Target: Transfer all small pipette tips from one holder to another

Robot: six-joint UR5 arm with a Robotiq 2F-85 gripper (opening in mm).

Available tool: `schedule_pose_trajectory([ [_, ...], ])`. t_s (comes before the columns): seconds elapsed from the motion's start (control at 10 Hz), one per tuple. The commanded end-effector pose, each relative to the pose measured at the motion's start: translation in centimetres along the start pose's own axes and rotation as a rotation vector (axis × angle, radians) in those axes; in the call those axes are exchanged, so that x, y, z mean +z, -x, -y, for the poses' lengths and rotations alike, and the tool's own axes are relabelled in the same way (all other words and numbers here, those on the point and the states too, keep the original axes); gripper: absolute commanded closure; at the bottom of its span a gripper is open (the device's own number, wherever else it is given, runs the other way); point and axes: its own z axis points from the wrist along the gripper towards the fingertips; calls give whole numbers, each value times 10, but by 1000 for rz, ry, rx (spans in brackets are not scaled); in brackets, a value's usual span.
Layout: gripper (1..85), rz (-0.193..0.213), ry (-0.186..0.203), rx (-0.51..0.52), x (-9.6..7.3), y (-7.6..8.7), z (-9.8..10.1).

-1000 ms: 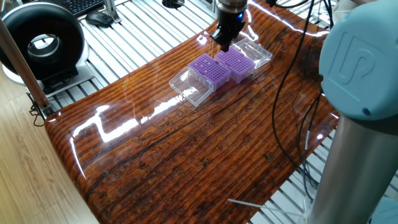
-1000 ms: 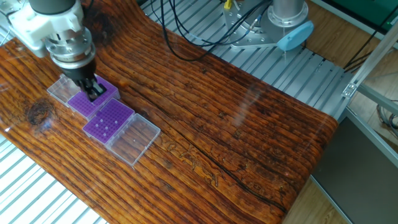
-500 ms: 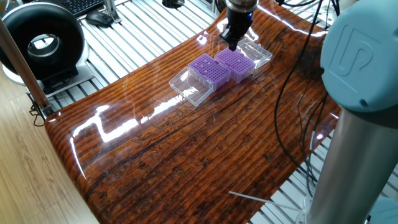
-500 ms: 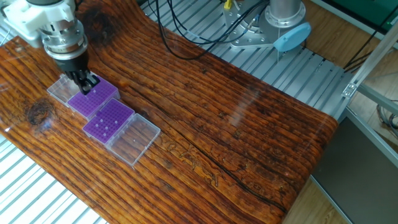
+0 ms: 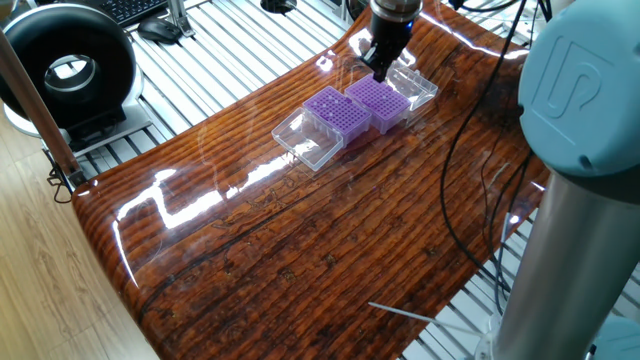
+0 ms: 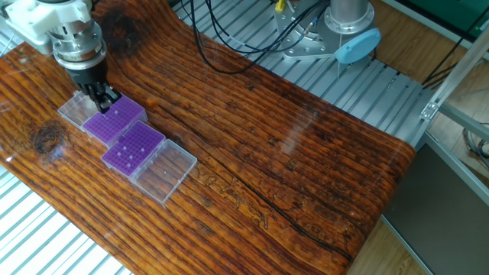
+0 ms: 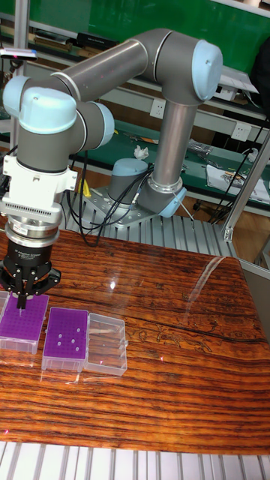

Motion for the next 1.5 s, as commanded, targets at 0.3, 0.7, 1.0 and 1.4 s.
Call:
schedule_pose_trajectory([
  [0.3, 847, 17, 14, 15, 4, 0, -5],
  [0.7, 847, 23, 12, 18, 8, -1, -6],
  [1.0, 847, 21, 8, 16, 7, -2, -4],
  [1.4, 847, 19, 3, 15, 6, -4, -1],
])
